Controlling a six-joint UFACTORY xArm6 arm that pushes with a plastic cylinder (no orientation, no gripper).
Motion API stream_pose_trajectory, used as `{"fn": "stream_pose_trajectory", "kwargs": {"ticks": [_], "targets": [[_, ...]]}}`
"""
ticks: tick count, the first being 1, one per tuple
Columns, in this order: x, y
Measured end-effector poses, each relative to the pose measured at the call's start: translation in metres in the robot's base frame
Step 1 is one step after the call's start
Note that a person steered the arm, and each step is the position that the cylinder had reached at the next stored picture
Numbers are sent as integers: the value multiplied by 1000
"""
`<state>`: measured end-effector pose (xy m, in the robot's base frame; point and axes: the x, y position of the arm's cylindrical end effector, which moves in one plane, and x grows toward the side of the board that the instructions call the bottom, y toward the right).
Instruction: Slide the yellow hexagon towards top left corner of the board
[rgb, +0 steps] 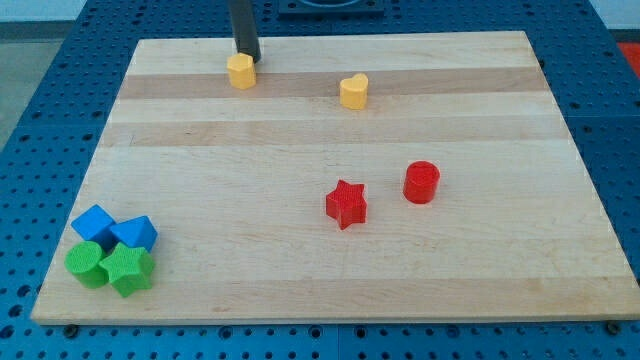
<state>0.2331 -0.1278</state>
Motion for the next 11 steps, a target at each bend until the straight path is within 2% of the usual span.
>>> {"fn": "stream_pose_trajectory", "kwargs": {"ticks": [2, 3, 5, 9, 11], "targets": [[16, 45], [35, 40], [30, -7], [61, -14], [10, -74]]}}
